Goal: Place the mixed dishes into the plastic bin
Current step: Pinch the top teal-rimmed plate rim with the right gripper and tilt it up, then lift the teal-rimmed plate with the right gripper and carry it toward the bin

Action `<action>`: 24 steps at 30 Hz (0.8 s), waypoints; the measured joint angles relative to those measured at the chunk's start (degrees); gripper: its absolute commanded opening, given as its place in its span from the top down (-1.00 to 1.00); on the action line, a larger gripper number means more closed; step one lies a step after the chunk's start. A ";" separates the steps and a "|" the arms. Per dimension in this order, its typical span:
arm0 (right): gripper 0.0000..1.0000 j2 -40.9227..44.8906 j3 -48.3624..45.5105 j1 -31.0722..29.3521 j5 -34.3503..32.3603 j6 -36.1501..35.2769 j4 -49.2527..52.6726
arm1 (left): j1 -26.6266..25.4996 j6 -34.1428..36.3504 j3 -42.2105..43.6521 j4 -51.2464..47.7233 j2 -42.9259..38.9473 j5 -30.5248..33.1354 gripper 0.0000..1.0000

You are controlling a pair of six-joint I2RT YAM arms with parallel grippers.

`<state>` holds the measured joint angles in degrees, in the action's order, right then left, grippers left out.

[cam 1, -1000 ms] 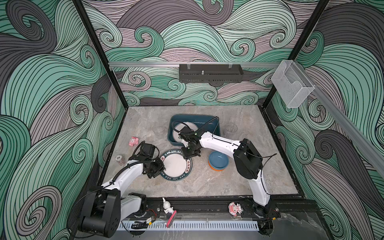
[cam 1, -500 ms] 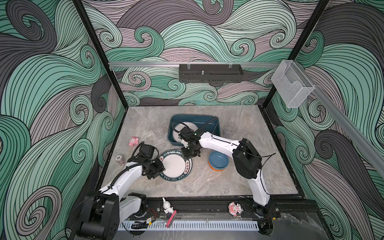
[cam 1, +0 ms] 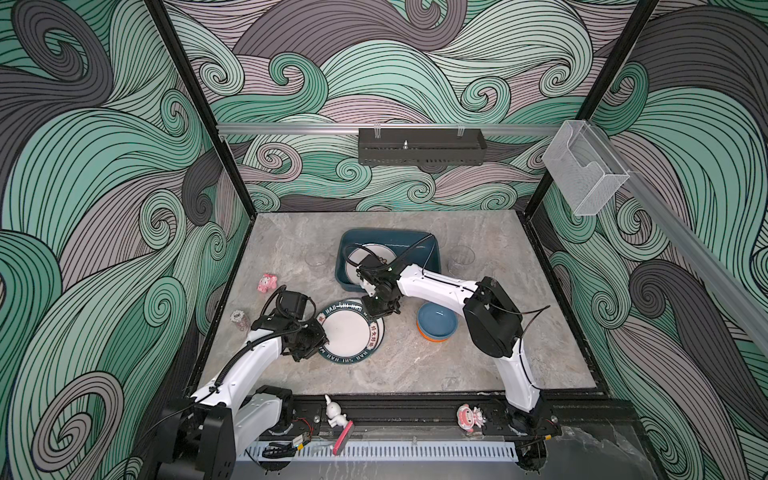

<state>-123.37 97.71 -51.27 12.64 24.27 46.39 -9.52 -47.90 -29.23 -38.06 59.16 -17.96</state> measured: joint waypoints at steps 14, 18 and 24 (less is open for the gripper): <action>0.52 -0.35 0.00 -0.33 0.68 0.11 -0.48 | 0.02 0.24 -1.27 -1.84 -2.45 -0.61 0.68; 0.50 -0.42 -0.02 -0.61 0.98 0.17 -0.46 | 0.02 0.35 -1.88 -1.49 -2.95 -1.81 0.81; 0.44 -0.42 -0.04 -0.68 1.05 0.26 -0.44 | 0.02 0.37 -2.49 -1.40 -3.19 -2.23 1.00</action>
<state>-123.79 97.67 -51.94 13.69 24.53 45.95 -9.50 -47.53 -31.73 -39.46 55.96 -20.18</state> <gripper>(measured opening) 0.270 0.112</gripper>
